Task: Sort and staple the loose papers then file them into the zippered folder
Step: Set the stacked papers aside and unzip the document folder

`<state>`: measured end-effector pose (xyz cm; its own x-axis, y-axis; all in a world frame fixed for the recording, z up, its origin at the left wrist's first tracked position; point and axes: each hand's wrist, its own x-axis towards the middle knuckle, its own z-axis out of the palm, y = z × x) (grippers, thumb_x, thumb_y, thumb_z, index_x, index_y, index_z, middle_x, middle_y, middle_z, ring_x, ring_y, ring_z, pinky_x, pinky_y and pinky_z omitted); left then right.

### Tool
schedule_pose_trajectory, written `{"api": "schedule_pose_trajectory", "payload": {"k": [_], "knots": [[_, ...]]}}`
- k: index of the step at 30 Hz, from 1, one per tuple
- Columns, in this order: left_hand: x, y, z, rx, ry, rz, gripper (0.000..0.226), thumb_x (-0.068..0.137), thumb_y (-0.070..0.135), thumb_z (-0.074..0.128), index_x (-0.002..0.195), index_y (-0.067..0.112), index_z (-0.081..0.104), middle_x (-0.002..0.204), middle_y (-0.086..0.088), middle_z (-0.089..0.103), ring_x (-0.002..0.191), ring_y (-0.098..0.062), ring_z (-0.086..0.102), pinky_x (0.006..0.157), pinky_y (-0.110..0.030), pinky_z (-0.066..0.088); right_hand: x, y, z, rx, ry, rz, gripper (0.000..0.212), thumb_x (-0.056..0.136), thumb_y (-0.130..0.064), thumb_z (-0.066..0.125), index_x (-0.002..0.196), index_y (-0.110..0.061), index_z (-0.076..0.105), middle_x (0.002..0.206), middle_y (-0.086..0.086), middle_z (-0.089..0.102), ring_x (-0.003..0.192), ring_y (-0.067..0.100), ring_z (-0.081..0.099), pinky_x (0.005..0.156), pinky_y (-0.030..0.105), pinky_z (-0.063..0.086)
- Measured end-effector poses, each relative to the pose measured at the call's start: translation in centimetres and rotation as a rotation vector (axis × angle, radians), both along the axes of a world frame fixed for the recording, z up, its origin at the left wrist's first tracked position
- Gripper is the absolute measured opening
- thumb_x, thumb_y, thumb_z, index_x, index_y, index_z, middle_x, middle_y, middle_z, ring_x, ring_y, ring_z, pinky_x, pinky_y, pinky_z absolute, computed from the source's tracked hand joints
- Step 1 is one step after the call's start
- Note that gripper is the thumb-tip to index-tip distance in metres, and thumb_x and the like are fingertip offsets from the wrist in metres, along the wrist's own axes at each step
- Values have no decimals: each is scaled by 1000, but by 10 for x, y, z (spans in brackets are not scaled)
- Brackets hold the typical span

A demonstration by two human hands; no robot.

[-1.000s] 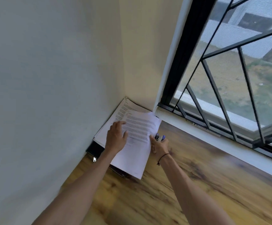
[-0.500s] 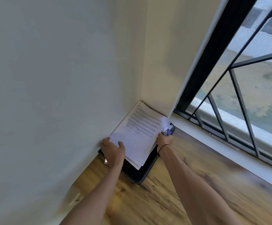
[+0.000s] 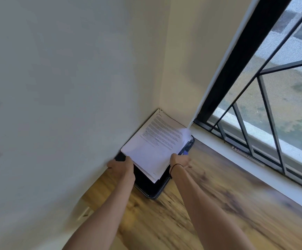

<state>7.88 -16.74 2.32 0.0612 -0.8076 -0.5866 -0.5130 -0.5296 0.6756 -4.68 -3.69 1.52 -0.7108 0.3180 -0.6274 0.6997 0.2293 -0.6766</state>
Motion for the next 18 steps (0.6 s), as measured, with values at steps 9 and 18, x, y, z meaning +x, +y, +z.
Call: {"api": "schedule_pose_trajectory", "payload": {"k": [9,18], "knots": [[25,-5,-6,-15,43,14,58,89,8,74,135,19,40,138,-16,53,109,-33,61,84,-41,58,11,25,-10,-30,36,0,68,87,15,55,151,-7,47,144,13,57,116,31,63,87,24,43],[38,-6,-13,38,43,-192,76,83,-10,74,147,16,43,138,-11,58,99,-29,65,83,-42,62,3,60,-17,-82,36,156,68,93,-5,63,156,-12,39,133,3,62,97,18,57,81,25,44]]}}
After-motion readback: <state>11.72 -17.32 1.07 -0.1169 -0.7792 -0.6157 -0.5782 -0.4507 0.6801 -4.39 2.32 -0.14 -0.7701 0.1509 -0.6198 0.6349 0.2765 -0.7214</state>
